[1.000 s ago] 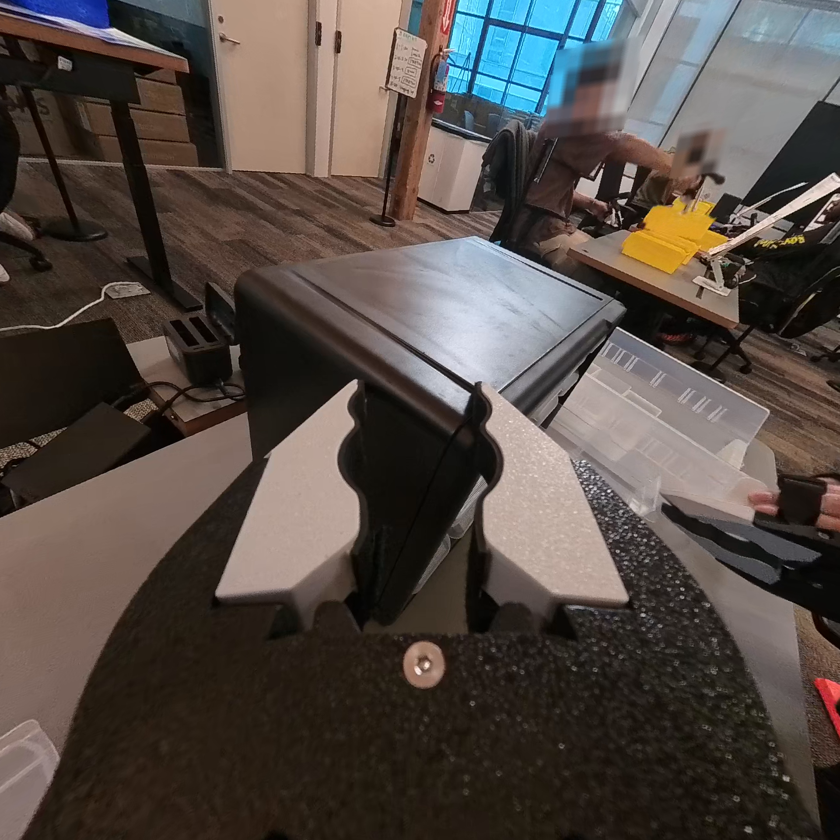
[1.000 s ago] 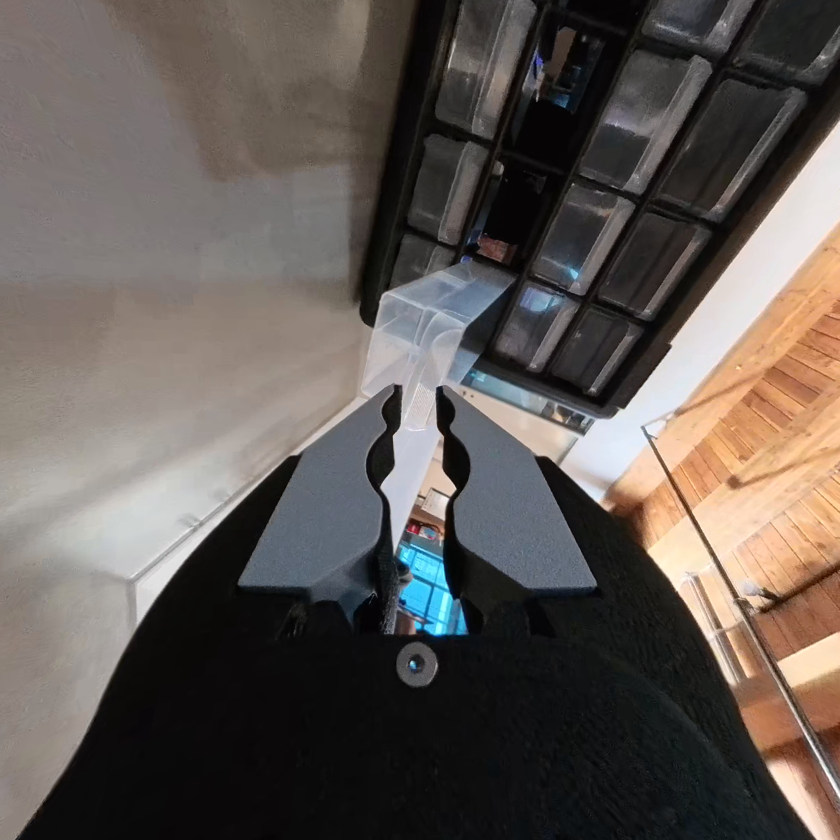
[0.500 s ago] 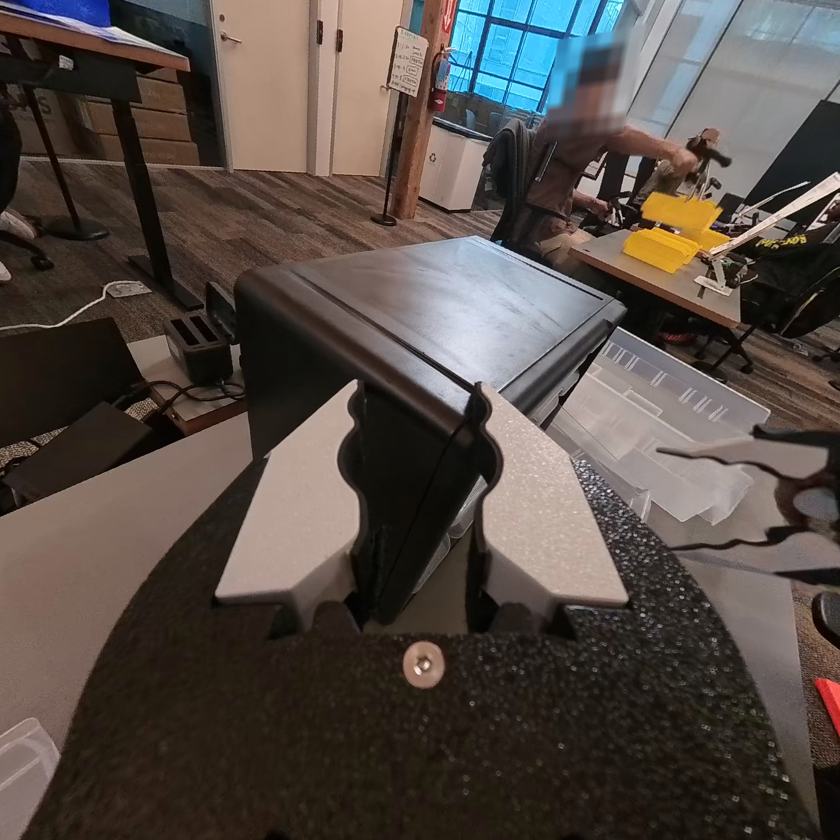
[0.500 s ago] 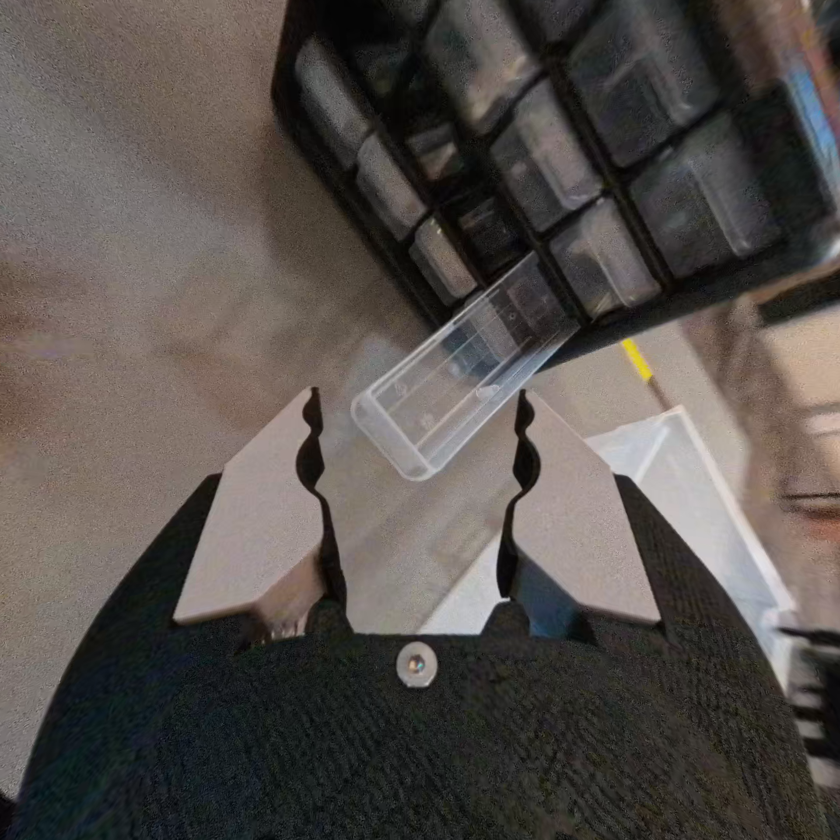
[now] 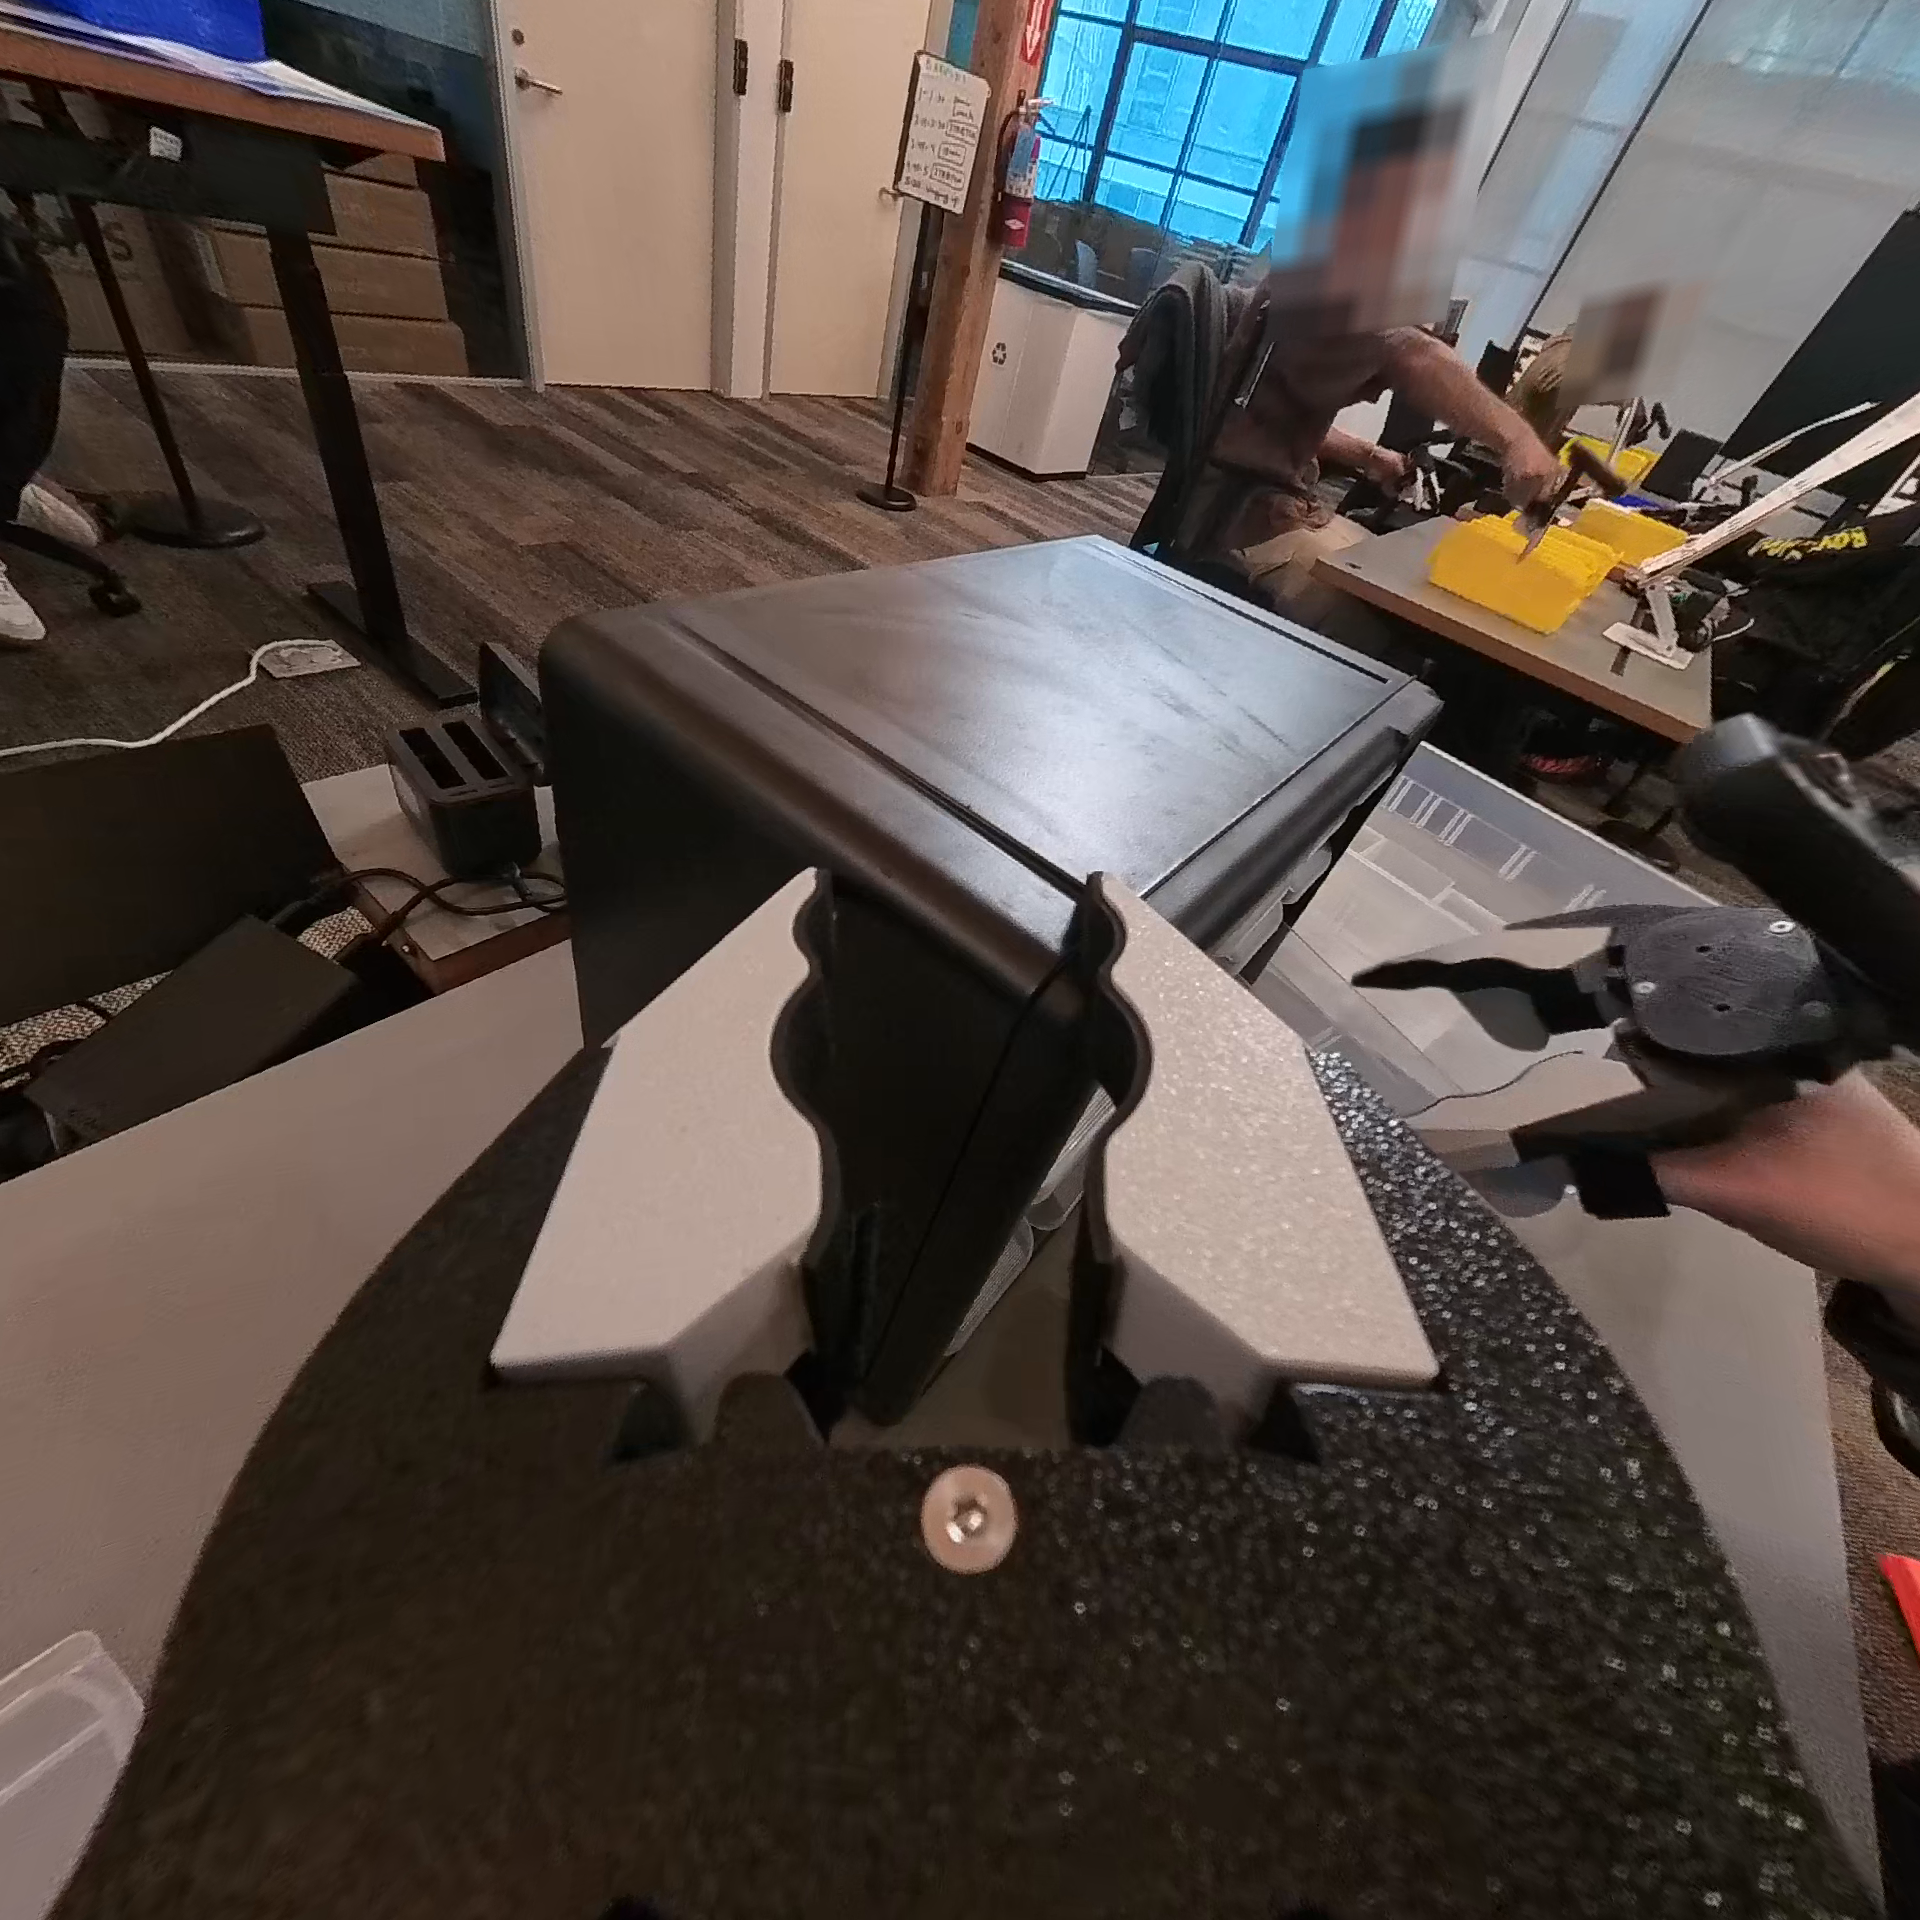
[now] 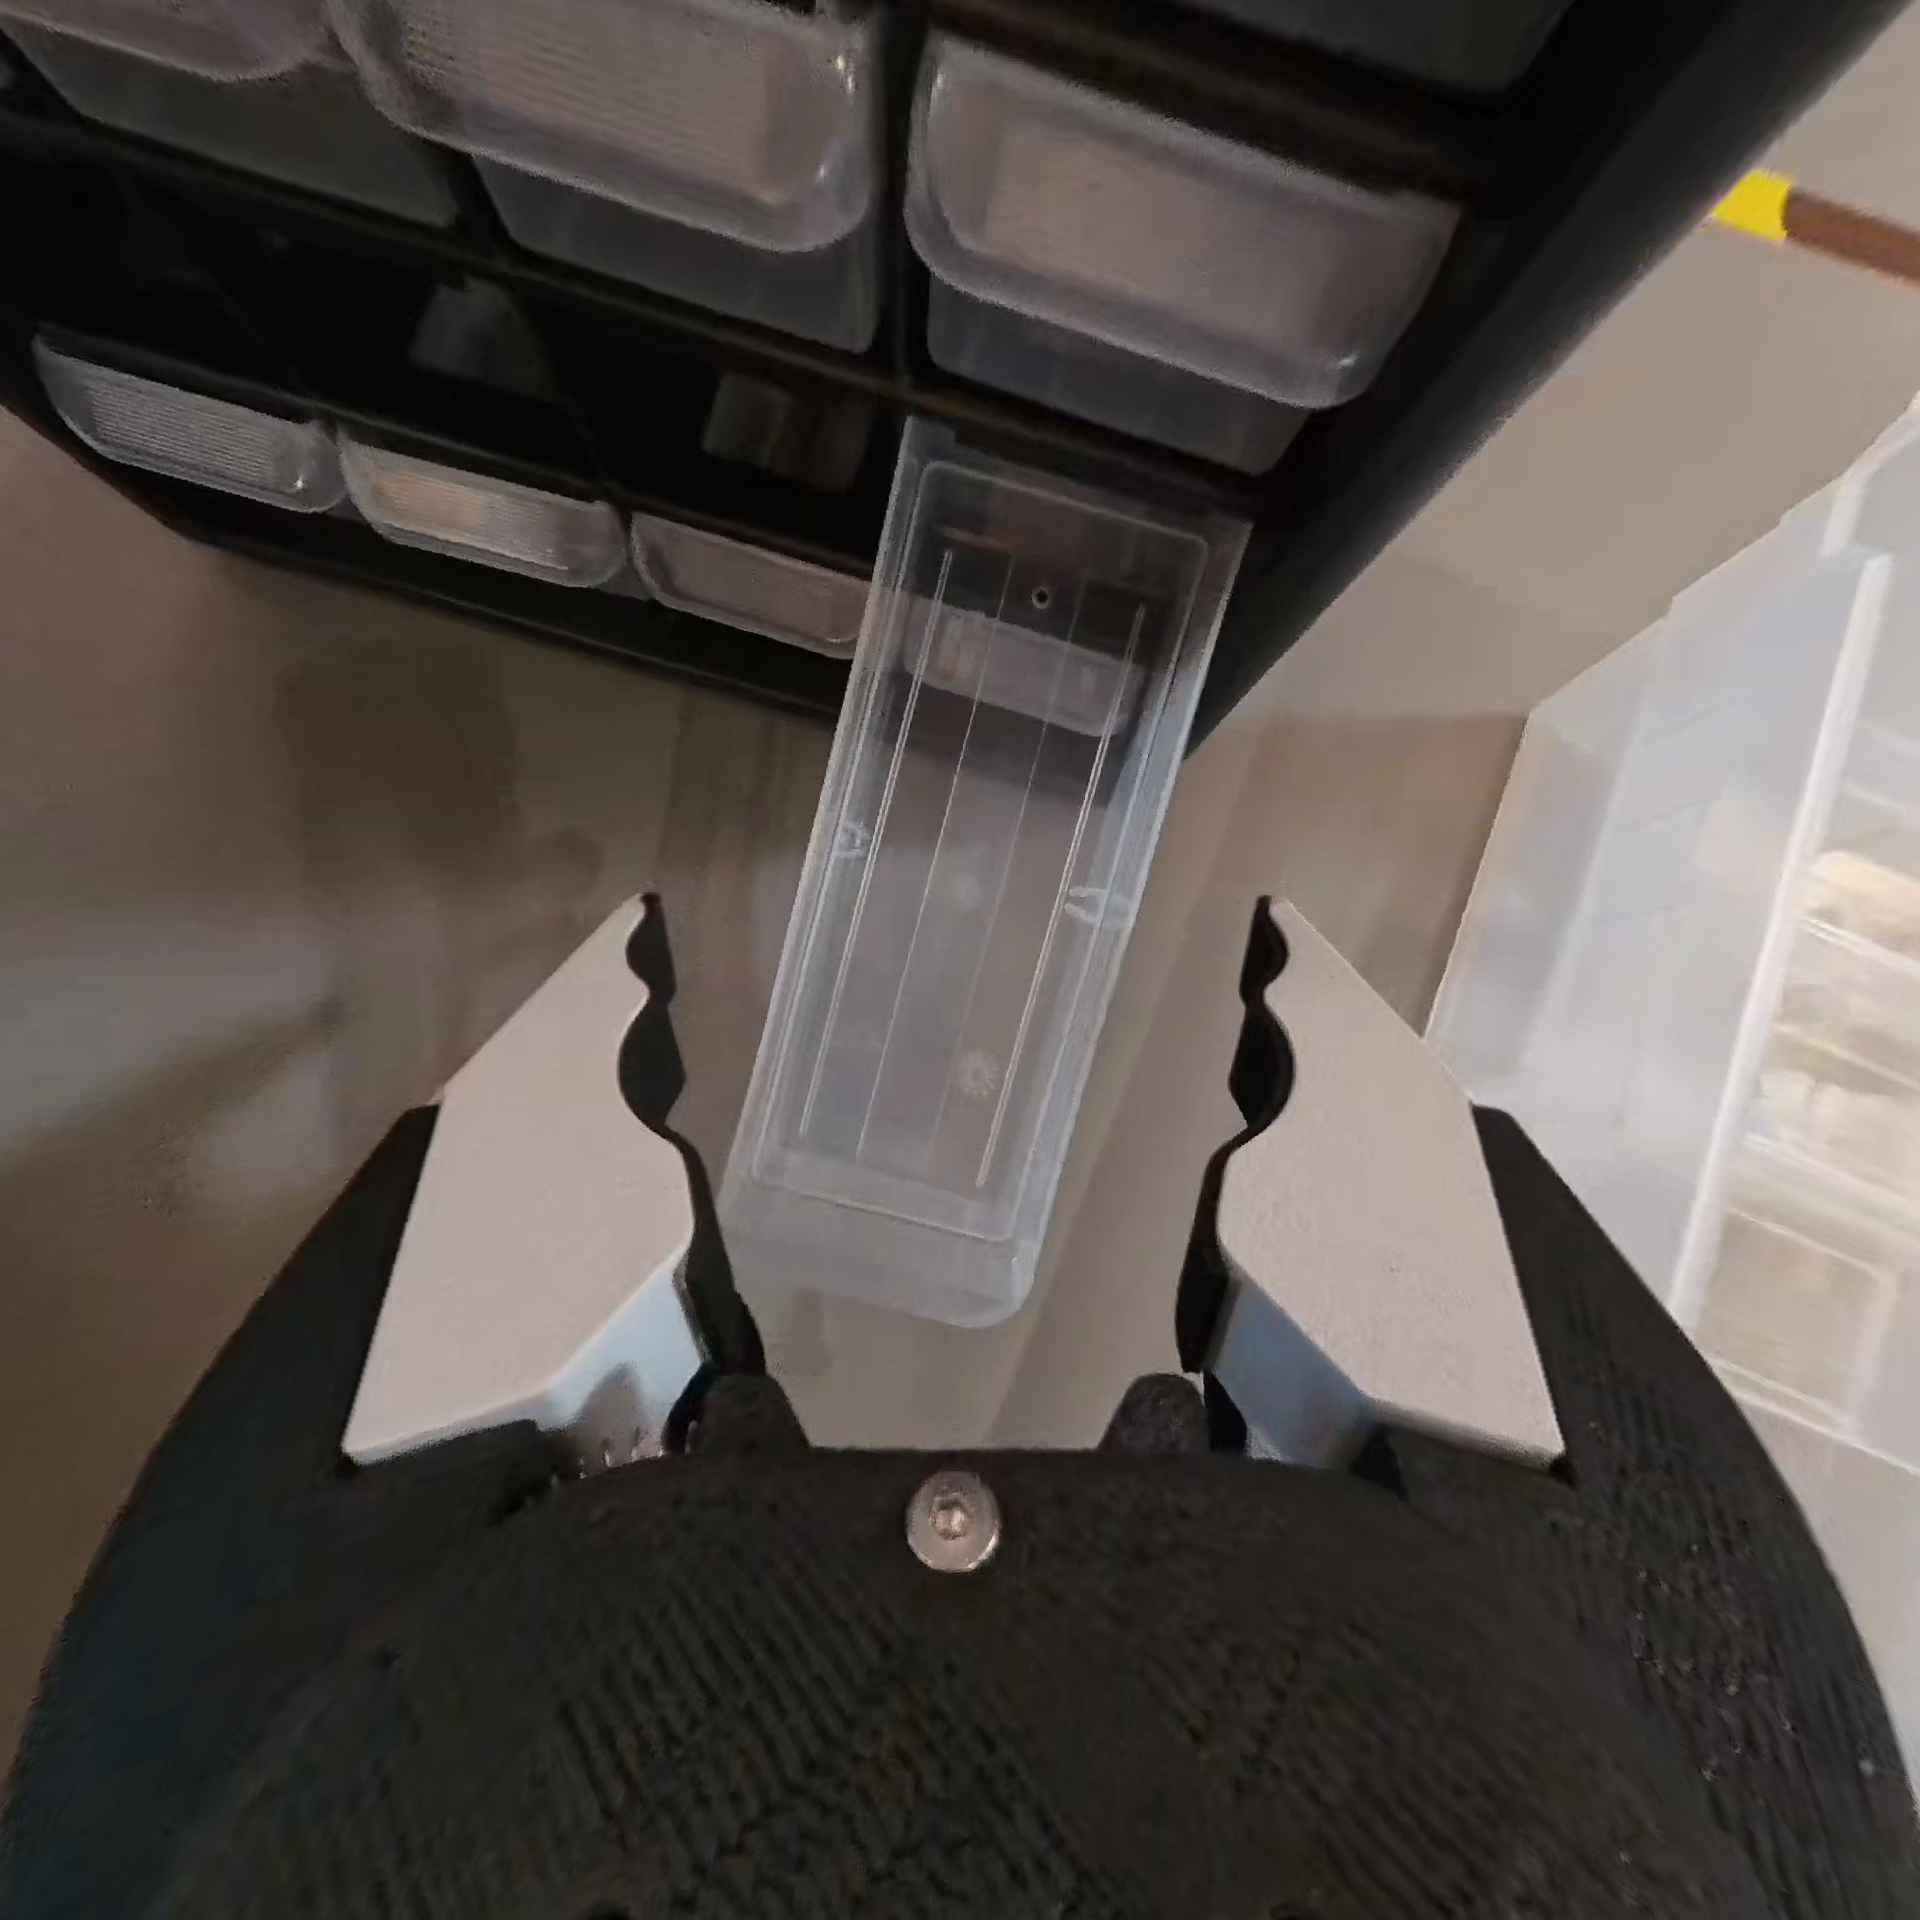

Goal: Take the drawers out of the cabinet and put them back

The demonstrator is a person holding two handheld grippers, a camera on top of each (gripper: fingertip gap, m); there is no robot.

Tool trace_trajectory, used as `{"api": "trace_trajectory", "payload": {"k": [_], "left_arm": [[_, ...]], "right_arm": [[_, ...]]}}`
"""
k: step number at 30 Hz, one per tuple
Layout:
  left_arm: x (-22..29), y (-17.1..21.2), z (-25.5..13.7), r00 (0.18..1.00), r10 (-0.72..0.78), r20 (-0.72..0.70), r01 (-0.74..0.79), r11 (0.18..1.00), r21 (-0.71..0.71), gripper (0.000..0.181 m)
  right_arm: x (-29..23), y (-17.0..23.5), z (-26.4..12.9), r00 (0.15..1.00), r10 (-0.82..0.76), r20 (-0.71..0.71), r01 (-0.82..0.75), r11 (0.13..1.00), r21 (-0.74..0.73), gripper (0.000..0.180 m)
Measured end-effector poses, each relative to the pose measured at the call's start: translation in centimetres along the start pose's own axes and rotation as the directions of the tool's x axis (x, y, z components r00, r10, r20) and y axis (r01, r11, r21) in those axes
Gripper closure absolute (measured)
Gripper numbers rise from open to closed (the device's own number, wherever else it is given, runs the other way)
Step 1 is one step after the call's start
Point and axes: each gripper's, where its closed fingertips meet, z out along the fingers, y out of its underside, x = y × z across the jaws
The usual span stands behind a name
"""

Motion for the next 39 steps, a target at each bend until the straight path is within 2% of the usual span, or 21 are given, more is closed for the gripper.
{"api": "trace_trajectory", "payload": {"k": [1,3,4,7,13,21,29,34,36,37,39], "left_arm": [[0.0,0.0,0.0,1.000,0.000,0.001,0.000,1.000,0.000,0.135],[0.0,0.0,0.0,1.000,0.000,0.001,0.000,1.000,0.000,0.135],[0.0,0.0,0.0,1.000,0.000,0.001,0.000,1.000,0.000,0.135],[0.0,0.0,0.0,1.000,0.000,0.002,0.000,1.000,0.000,0.135],[-0.5,-0.2,0.2,0.999,-0.005,0.043,0.005,1.000,0.007,0.141],[-0.6,-0.3,0.3,0.997,0.012,0.072,-0.013,1.000,0.007,0.144],[-0.7,-0.4,0.4,0.996,0.024,0.086,-0.025,1.000,0.009,0.147],[-0.7,-0.4,0.4,0.995,0.027,0.096,-0.028,1.000,0.009,0.148],[-0.5,-0.5,0.3,0.993,0.075,0.094,-0.076,0.997,0.005,0.150],[0.0,-1.0,0.2,0.988,0.130,0.084,-0.132,0.991,0.023,0.145],[0.7,-3.3,-0.6,0.946,0.287,0.149,-0.305,0.945,0.119,0.129]], "right_arm": [[-0.2,0.1,0.2,1.000,-0.003,0.008,0.003,1.000,-0.019,0.074],[-0.6,0.6,0.6,0.999,-0.029,0.030,0.032,0.997,-0.076,0.103],[-0.4,0.9,0.6,0.999,-0.043,0.024,0.045,0.994,-0.099,0.109],[-0.3,1.0,0.1,1.000,-0.030,0.000,0.030,0.995,-0.100,0.115],[-0.9,1.7,-0.9,1.000,-0.021,-0.011,0.020,0.994,-0.108,0.116],[-1.0,1.2,-2.5,0.989,0.091,0.117,-0.075,0.988,-0.133,0.120],[-2.0,2.2,-1.9,1.000,0.029,0.004,-0.029,0.996,-0.087,0.118],[-2.3,2.7,-1.9,0.999,0.037,0.027,-0.035,0.998,-0.054,0.118],[-2.2,2.7,-1.9,0.999,0.032,0.035,-0.031,0.999,-0.043,0.119],[-2.1,2.7,-2.0,0.999,0.026,0.035,-0.024,0.999,-0.040,0.119],[-1.9,2.6,-2.0,0.999,0.022,0.047,-0.021,0.999,-0.037,0.120]]}}
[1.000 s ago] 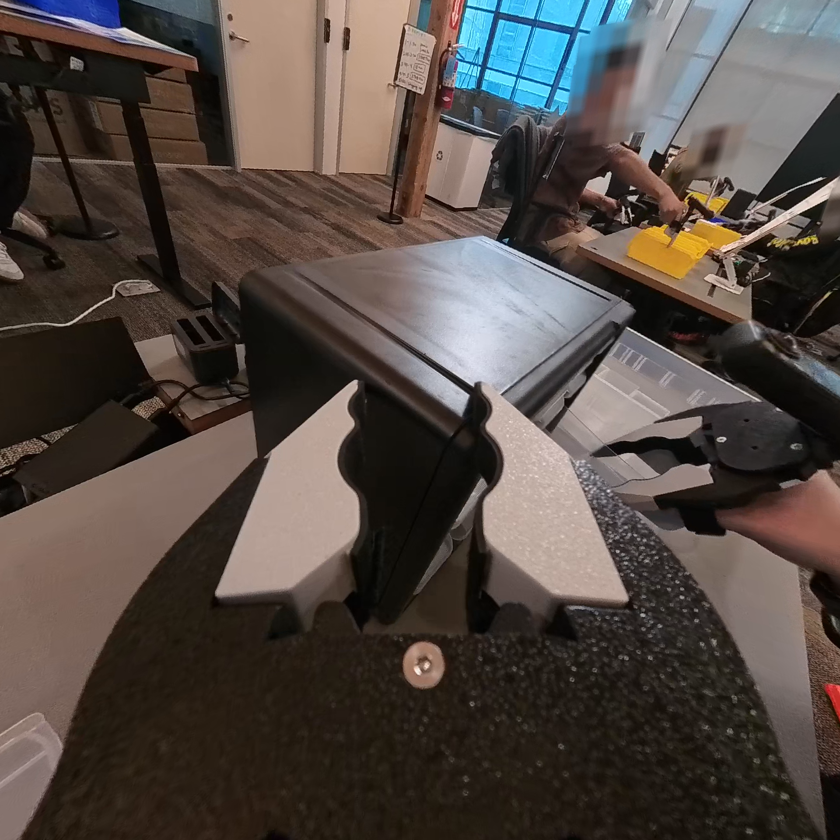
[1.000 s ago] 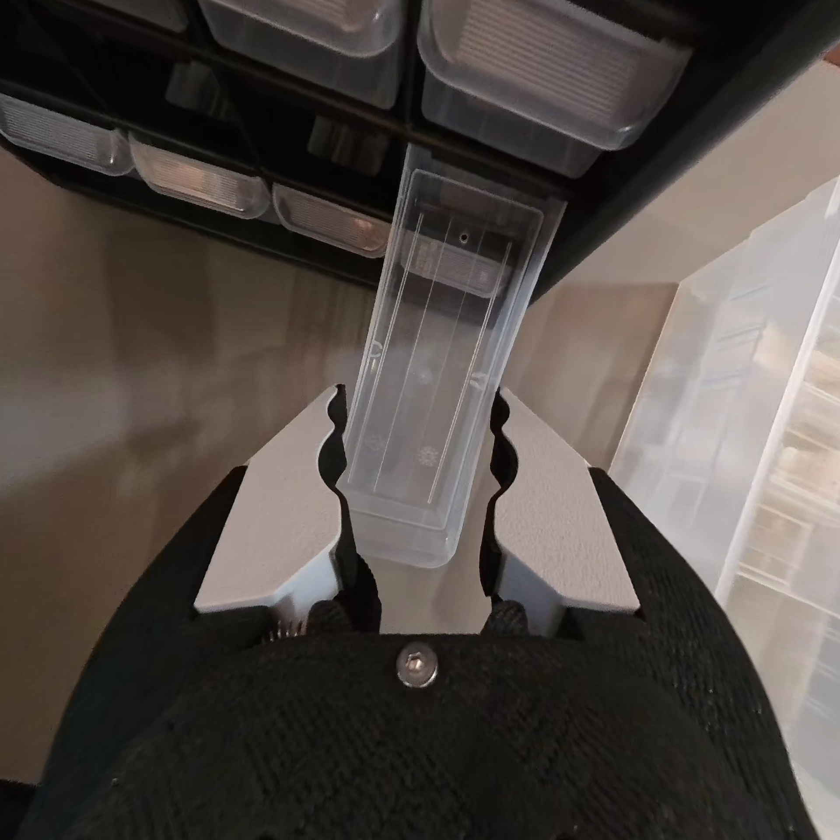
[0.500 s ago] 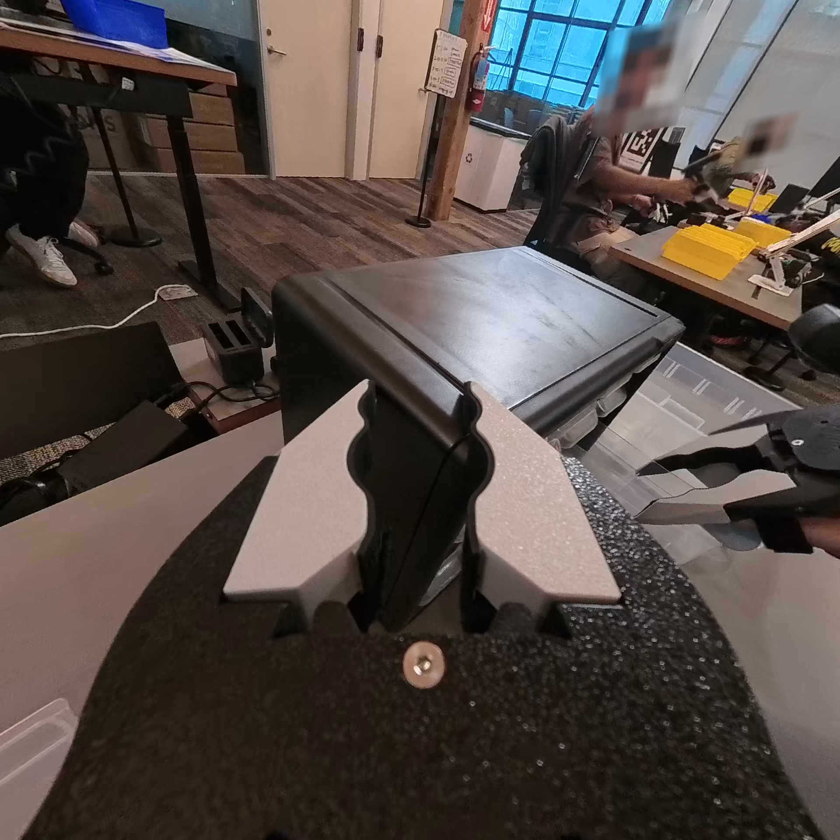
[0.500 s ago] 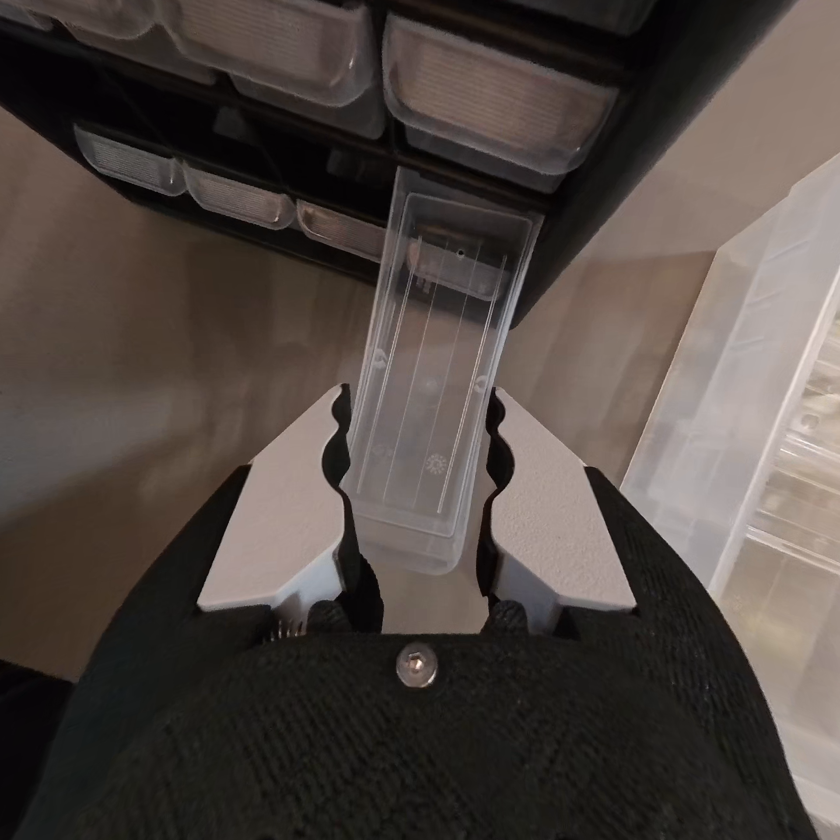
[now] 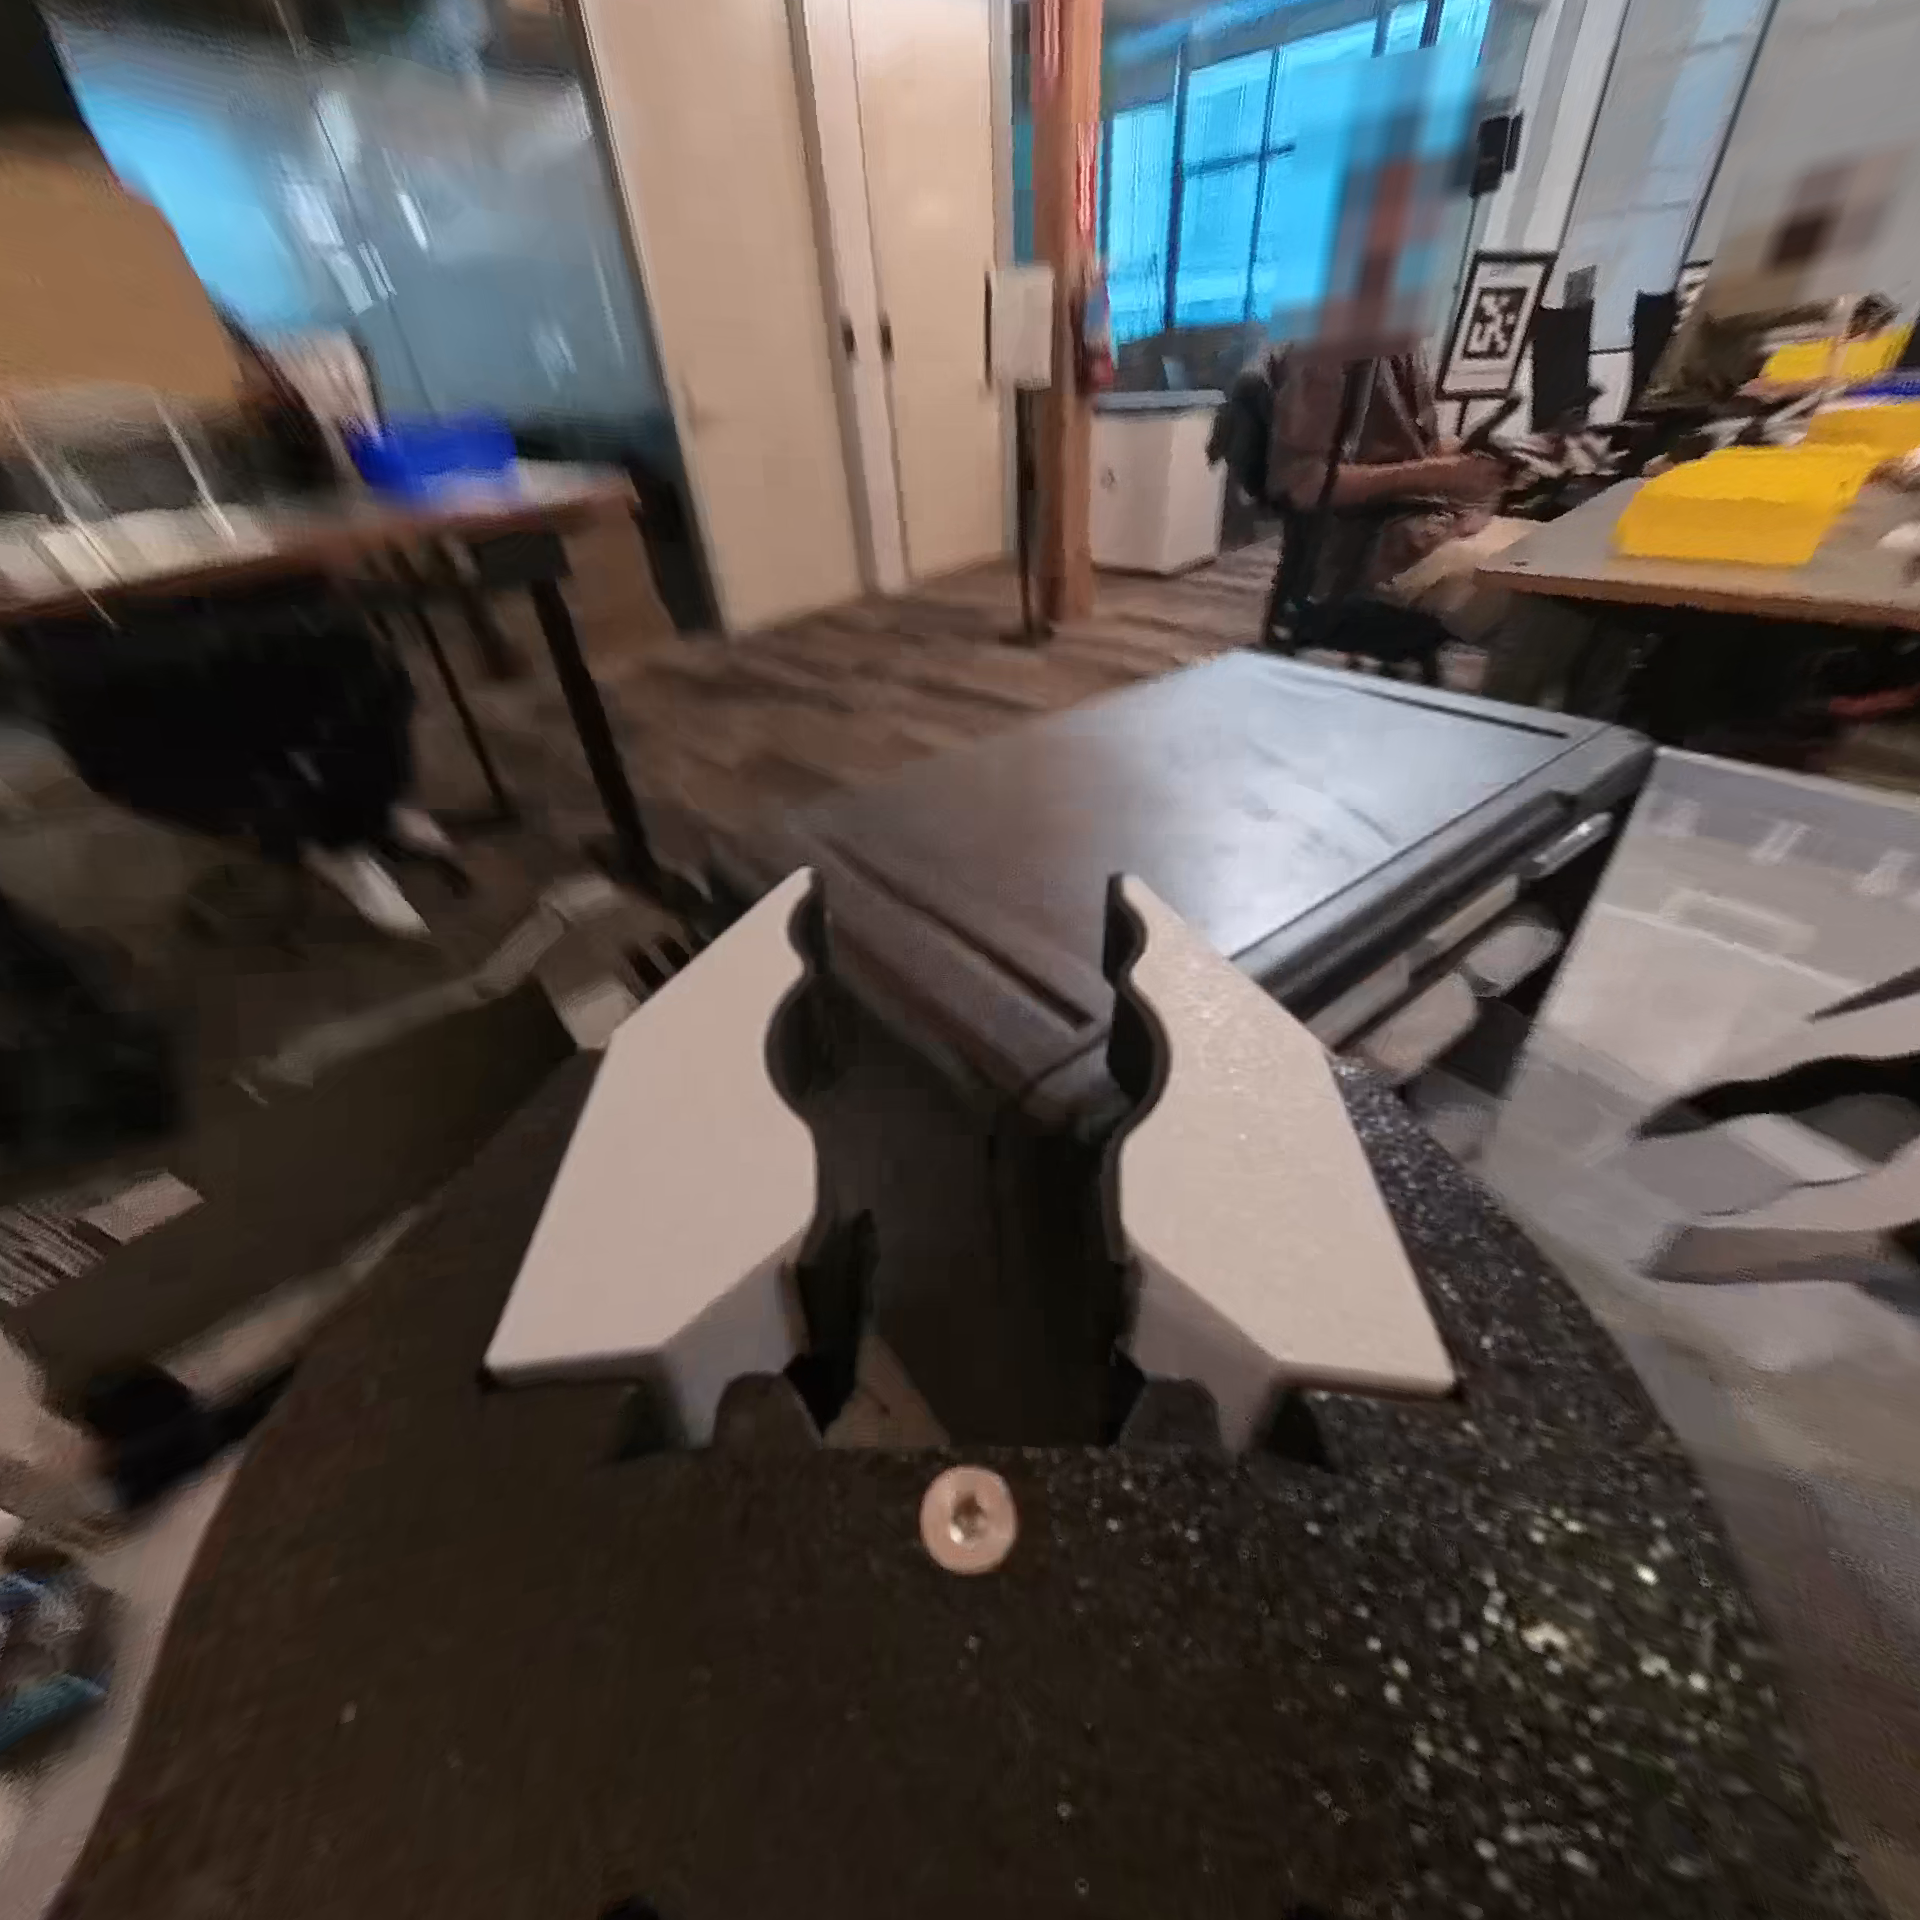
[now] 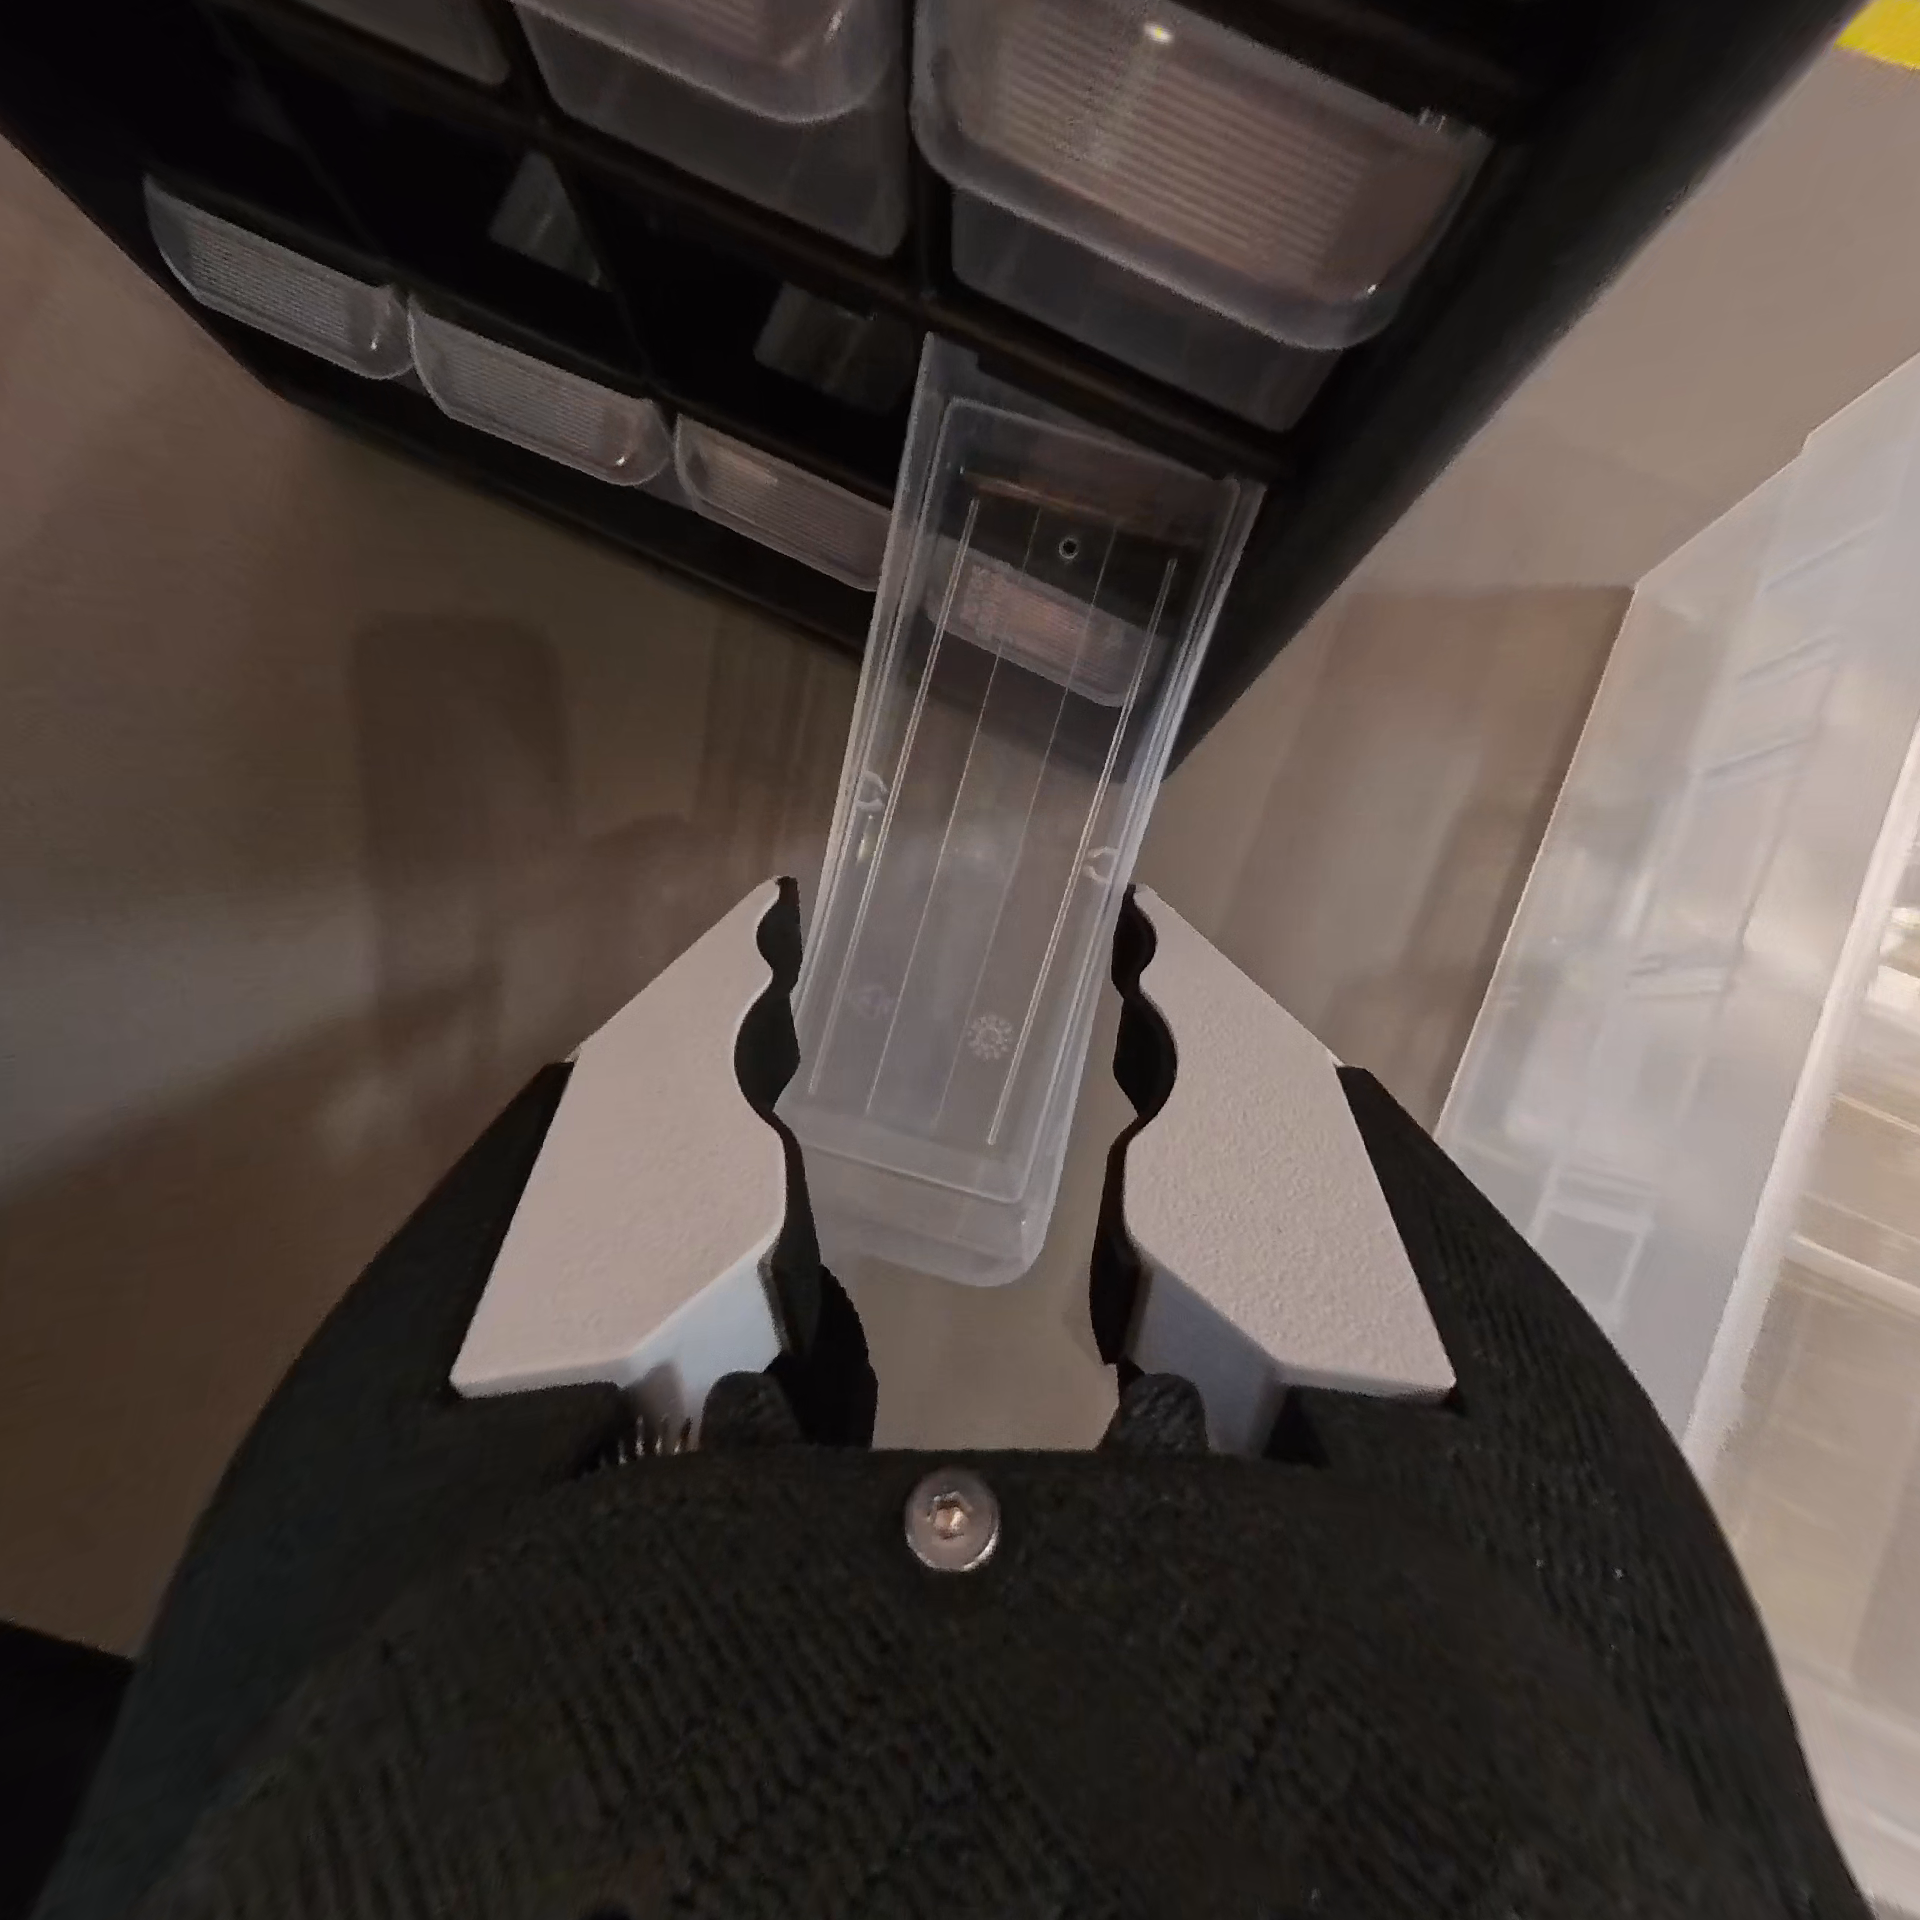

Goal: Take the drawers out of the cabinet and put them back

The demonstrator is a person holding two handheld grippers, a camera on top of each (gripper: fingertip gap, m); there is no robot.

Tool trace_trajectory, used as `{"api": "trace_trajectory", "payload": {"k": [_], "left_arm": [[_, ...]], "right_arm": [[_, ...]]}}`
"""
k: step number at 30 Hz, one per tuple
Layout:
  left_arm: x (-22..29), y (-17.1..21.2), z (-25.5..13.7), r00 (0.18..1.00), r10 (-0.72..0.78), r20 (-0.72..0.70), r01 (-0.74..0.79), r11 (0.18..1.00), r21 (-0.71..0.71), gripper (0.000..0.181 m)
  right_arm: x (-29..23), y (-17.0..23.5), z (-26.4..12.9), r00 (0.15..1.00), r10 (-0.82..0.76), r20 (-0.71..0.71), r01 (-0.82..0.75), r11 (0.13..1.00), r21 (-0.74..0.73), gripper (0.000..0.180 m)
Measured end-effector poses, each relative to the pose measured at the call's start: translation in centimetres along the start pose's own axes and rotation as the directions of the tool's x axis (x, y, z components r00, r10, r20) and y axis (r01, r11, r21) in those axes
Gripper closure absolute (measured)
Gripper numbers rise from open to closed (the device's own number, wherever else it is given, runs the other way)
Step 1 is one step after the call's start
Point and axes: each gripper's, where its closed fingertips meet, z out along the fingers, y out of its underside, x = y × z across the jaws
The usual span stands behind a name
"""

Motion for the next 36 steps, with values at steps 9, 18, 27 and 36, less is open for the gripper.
{"api": "trace_trajectory", "payload": {"k": [9,18,27,36], "left_arm": [[8.7,0.1,1.2,0.841,0.508,-0.185,-0.512,0.858,0.029,0.120],[6.8,2.0,3.6,0.729,0.682,-0.052,-0.683,0.721,-0.119,0.122],[7.2,2.0,4.6,0.800,0.597,-0.053,-0.599,0.794,-0.102,0.110],[7.2,1.5,5.8,0.865,0.501,-0.019,-0.501,0.863,-0.068,0.079]], "right_arm": [[3.0,-1.3,0.1,0.996,-0.045,-0.072,0.047,0.999,0.025,0.125],[2.9,-1.8,-0.3,0.998,0.002,-0.068,-0.001,1.000,0.018,0.125],[1.4,-2.2,-1.5,0.999,0.023,-0.043,-0.022,1.000,0.022,0.121],[0.9,-0.9,-0.8,0.997,0.006,-0.071,-0.003,0.999,0.034,0.123]]}}
